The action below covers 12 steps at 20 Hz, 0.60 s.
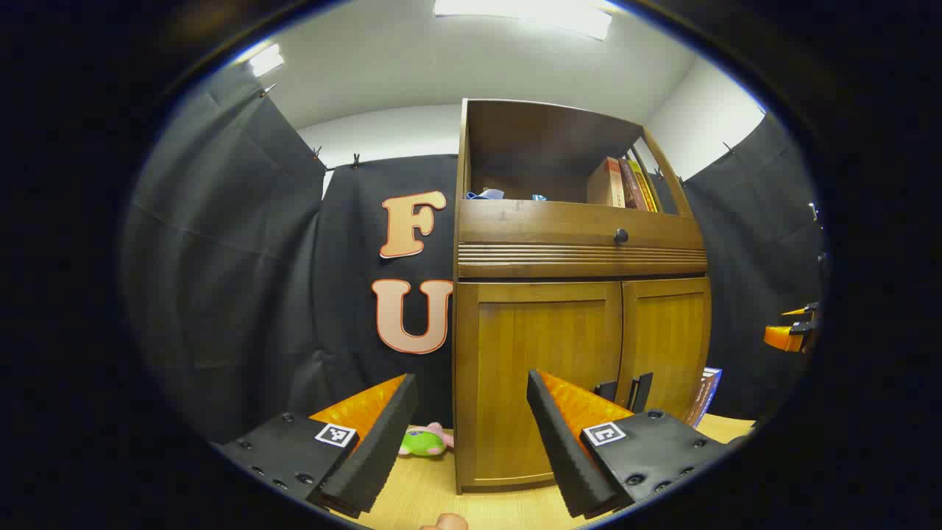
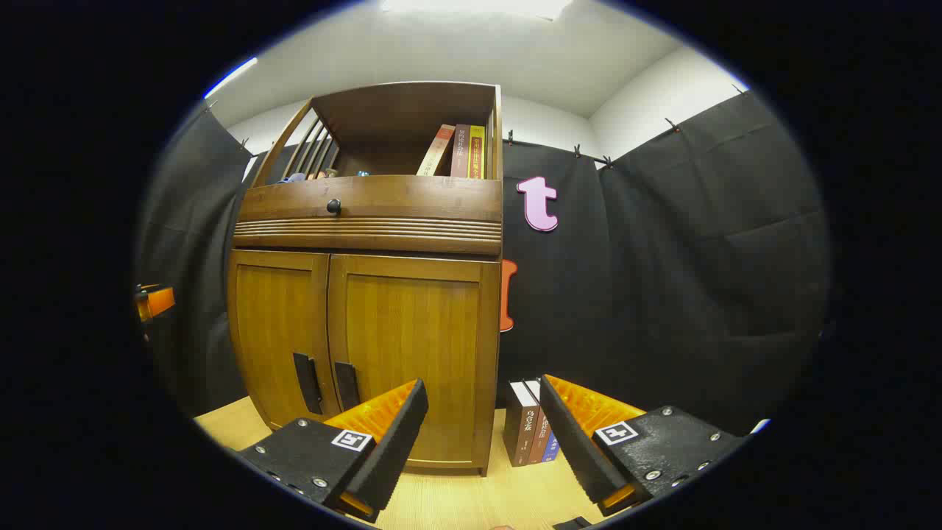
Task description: Open the right door of the double-door shoe cabinet with the right hand, and open the left door with the left hand.
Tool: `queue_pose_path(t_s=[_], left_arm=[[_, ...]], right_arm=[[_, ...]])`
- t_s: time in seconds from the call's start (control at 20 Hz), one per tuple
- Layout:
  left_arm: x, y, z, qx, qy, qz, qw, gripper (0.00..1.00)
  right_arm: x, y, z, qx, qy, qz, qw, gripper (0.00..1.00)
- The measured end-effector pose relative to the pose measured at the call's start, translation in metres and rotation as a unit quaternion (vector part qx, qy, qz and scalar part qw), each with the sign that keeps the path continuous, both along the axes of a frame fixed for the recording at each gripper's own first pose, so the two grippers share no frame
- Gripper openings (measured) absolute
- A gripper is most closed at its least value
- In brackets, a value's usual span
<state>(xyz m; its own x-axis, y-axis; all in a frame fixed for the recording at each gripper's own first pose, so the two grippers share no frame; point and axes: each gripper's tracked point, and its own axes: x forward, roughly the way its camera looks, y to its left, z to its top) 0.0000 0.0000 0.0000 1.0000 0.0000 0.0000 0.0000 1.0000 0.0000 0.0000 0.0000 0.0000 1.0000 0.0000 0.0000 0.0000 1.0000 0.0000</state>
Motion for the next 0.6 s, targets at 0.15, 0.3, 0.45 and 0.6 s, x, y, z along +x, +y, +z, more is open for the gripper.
queue_pose_path(t_s=[0.15,0.3,0.45,0.6], left_arm=[[0.003,-0.007,0.002,0.001,-0.001,-0.005,1.000,0.96],[0.005,-0.013,0.002,-0.007,0.000,-0.017,1.000,0.95],[0.005,-0.011,0.002,-0.005,-0.001,-0.014,1.000,0.95],[0.004,-0.008,0.004,-0.005,-0.005,-0.009,1.000,0.95]], right_arm=[[-0.002,0.003,0.001,-0.003,0.003,0.005,1.000,0.95],[-0.002,0.003,0.000,-0.005,0.005,0.004,1.000,0.95],[0.000,0.003,0.001,-0.004,0.005,0.001,1.000,0.95],[-0.003,0.003,0.001,-0.003,0.002,0.001,1.000,0.94]])
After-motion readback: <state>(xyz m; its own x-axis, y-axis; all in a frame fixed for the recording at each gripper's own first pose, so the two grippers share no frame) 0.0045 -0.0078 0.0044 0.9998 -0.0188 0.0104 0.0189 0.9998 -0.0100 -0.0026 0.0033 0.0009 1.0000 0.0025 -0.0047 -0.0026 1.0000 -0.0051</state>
